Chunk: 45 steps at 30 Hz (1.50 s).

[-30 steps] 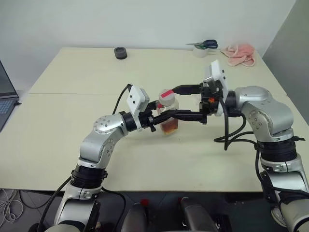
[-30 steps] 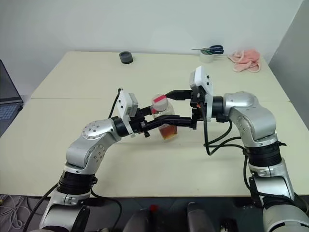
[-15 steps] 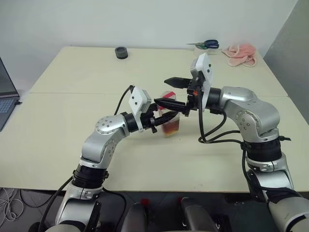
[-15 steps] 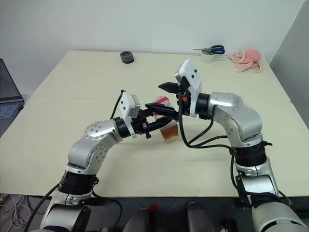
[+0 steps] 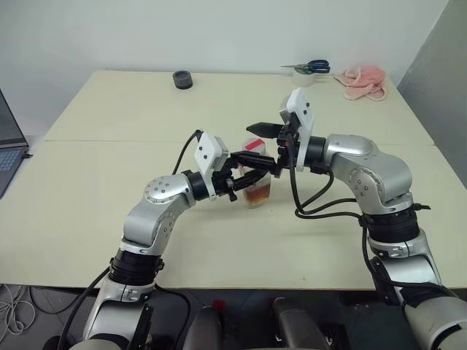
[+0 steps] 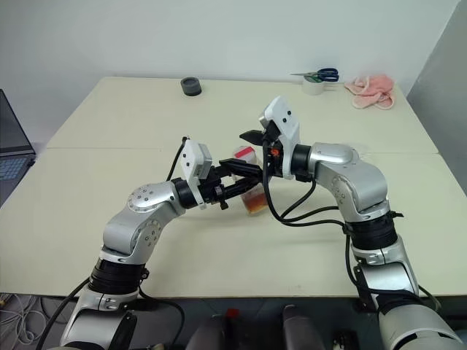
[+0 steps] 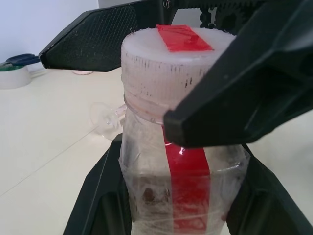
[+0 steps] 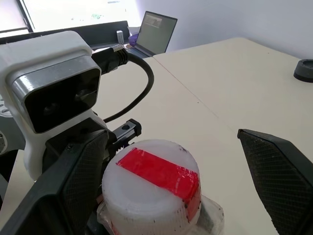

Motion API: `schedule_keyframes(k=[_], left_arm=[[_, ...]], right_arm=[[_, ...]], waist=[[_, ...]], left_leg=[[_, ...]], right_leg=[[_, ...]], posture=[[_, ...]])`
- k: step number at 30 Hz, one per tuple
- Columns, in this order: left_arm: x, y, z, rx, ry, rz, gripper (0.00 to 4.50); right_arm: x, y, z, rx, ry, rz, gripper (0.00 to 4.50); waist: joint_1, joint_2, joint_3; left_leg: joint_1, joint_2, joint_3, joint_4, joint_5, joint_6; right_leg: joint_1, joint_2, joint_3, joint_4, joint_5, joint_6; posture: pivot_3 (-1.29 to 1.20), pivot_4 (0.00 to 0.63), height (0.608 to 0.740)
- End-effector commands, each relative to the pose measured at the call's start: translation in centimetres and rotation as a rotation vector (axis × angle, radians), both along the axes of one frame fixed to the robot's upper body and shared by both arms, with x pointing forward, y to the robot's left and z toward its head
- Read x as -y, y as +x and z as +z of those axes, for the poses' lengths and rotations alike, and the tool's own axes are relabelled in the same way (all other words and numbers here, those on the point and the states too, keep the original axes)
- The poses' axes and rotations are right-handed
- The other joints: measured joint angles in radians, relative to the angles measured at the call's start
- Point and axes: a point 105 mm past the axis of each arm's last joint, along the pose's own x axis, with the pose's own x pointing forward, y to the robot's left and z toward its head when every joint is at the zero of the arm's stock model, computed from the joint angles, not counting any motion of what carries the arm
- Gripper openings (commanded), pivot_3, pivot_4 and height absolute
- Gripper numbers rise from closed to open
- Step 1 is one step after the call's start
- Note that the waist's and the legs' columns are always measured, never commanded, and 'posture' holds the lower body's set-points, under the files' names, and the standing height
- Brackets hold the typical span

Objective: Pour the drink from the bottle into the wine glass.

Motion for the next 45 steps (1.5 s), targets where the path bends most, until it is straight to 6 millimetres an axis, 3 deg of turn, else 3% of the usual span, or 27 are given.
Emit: schedule_keyframes(k=[1, 13, 29, 35, 45], left_arm=[[0.0, -0.3, 1.5, 0.069, -0.023, 0.001, 1.89], [0.0, -0.2, 1.6, 0.070, -0.025, 0.006, 1.89], [-0.1, -0.2, 1.2, 0.065, -0.016, 0.010, 1.89], [0.0, -0.1, 1.3, 0.066, -0.015, 0.008, 1.89], [0.1, -0.2, 1.3, 0.065, -0.020, 0.008, 1.87]], right_arm=[[-0.3, -0.3, 1.6, 0.074, 0.002, 0.011, 4.50], [1.3, 0.7, 0.9, 0.085, -0.042, -0.062, 4.50], [3.8, 0.3, -0.2, 0.066, -0.098, -0.048, 4.50], [2.3, -1.9, 0.6, 0.060, -0.055, 0.078, 4.50], [0.1, 0.4, 1.4, 0.093, 0.000, -0.019, 4.50]], waist=[[0.000, 0.000, 0.000], [0.000, 0.000, 0.000], [0.000, 0.000, 0.000], [-0.001, 0.000, 0.000], [0.000, 0.000, 0.000]], left_leg=[[0.000, 0.000, 0.000, 0.000, 0.000, 0.000], [0.000, 0.000, 0.000, 0.000, 0.000, 0.000], [0.000, 0.000, 0.000, 0.000, 0.000, 0.000], [0.000, 0.000, 0.000, 0.000, 0.000, 0.000], [0.000, 0.000, 0.000, 0.001, 0.000, 0.000]], right_leg=[[0.000, 0.000, 0.000, 0.000, 0.000, 0.000], [0.000, 0.000, 0.000, 0.000, 0.000, 0.000], [0.000, 0.000, 0.000, 0.000, 0.000, 0.000], [0.000, 0.000, 0.000, 0.000, 0.000, 0.000], [0.000, 0.000, 0.000, 0.000, 0.000, 0.001]], posture=[[0.00, 0.150, 0.740], [0.00, 0.150, 0.740], [0.00, 0.150, 0.740], [0.00, 0.150, 0.740], [0.00, 0.150, 0.740]])
